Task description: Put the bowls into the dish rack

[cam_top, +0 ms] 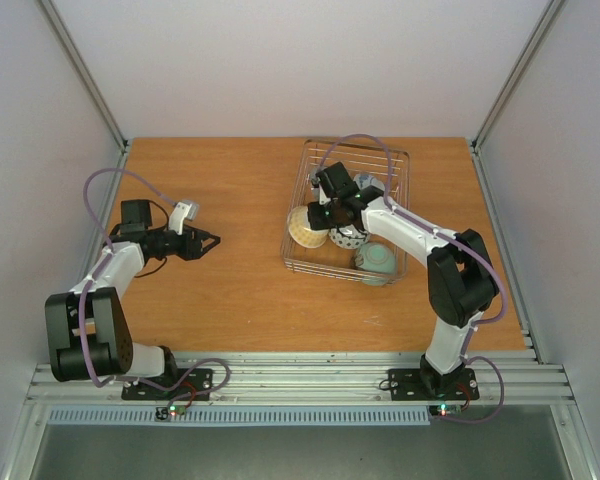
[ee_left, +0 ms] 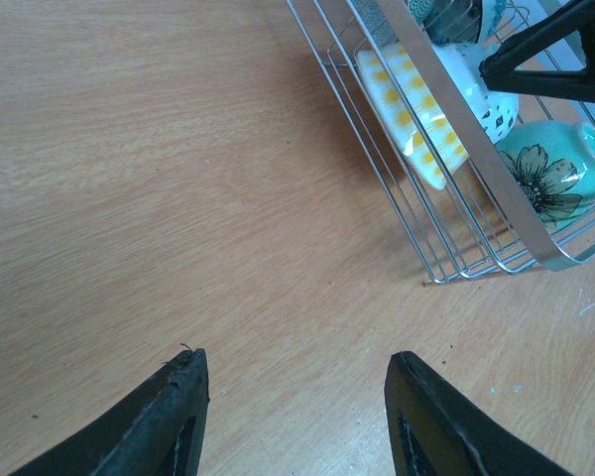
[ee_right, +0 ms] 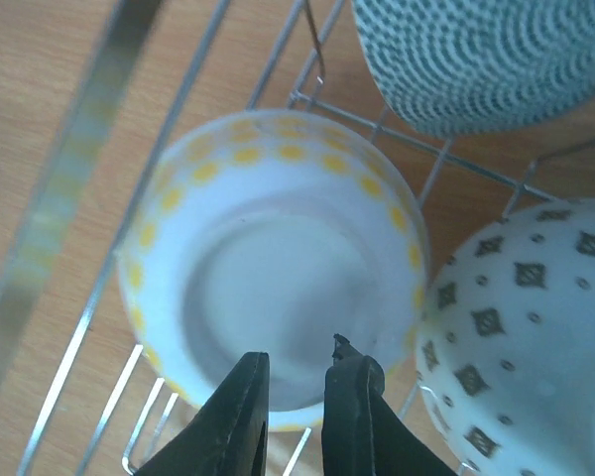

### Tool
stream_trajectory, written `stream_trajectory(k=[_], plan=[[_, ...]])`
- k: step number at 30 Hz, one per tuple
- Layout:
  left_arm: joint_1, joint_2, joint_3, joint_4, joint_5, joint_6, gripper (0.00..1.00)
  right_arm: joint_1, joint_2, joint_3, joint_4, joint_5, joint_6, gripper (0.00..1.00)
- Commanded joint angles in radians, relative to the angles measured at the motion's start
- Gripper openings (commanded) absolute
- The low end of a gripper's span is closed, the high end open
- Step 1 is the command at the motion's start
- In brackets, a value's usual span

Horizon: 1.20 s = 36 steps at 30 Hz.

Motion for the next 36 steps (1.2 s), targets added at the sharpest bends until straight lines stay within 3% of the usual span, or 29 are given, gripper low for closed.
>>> stream_trajectory(k=[1, 36], plan=[[0.007, 0.002, 0.004, 0.009, 0.007, 0.021, 0.49, 0.002, -0.013, -0.033, -0.063, 0.026, -0.015, 0.18], [0.007, -0.007, -0.001, 0.01, 0.013, 0.027, 0.5, 0.094, -0.113, -0.16, -0.167, 0.157, -0.016, 0.18]])
